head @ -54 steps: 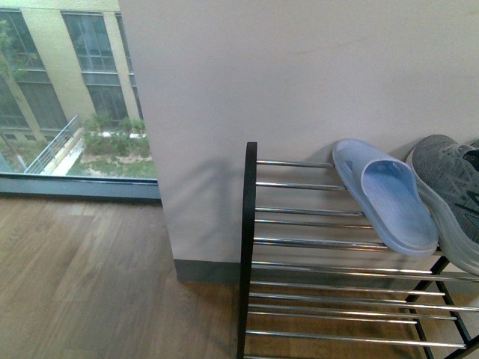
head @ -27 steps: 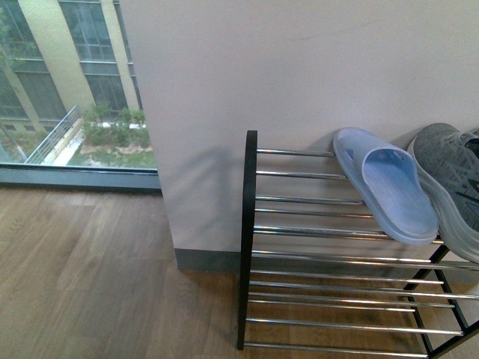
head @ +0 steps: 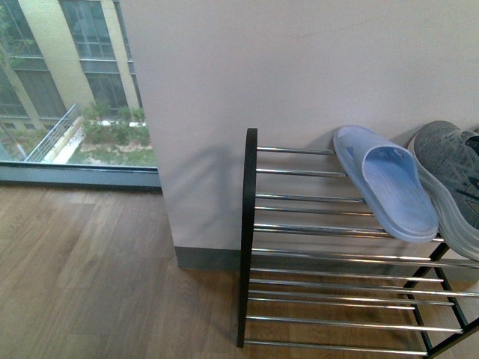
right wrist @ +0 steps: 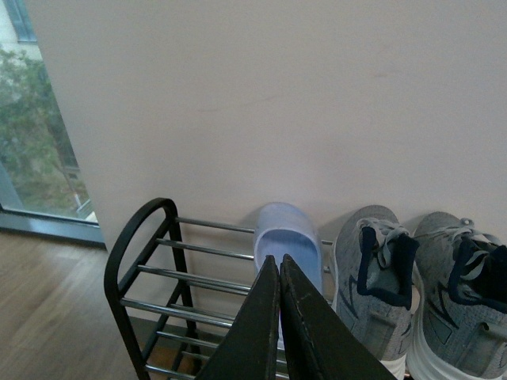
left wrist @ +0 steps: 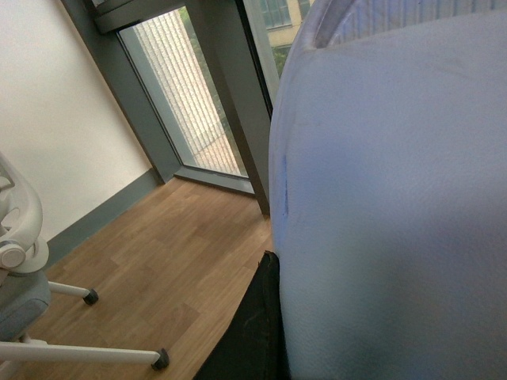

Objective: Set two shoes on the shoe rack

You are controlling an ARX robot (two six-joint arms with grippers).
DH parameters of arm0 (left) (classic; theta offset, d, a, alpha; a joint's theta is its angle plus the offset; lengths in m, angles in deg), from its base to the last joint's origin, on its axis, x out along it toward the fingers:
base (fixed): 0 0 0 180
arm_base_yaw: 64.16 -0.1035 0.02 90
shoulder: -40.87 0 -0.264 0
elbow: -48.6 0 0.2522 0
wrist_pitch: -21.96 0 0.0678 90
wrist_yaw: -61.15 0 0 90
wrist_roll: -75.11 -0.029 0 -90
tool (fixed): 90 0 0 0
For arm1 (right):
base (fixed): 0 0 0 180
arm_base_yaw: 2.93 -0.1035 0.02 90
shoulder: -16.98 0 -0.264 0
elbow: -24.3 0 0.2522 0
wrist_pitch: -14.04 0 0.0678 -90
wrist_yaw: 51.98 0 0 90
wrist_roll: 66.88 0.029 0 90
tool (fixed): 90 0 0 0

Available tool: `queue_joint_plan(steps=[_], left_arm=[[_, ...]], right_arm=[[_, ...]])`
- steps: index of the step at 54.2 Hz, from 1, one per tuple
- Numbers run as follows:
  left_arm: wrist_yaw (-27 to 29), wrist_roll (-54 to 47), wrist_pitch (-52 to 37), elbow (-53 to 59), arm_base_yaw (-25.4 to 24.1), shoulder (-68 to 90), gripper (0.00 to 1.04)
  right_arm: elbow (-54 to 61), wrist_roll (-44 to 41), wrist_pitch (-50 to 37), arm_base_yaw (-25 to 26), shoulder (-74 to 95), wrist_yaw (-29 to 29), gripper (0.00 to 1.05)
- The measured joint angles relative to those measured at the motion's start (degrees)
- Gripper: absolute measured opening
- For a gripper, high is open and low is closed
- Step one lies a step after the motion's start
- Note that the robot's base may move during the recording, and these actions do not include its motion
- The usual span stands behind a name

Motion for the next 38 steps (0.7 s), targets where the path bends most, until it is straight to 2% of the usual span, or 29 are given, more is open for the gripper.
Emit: queue_joint_plan(steps=[23, 28, 38], left_arm=[[0.0, 0.0, 0.0, 0.0, 0.0, 0.0, 0.02], [0.0, 0.0, 0.0, 0.0, 0.0, 0.0, 0.02], [0.0, 0.0, 0.0, 0.0, 0.0, 0.0, 0.02]], right_arm=[[0.0, 0.0, 7.1, 0.0, -7.1, 0.0, 0.02], [0.0, 0.1, 16.0, 0.0, -14.4, 0.1, 0.02], [0.0, 0.1, 16.8, 0.0, -16.4, 0.0, 0.02]])
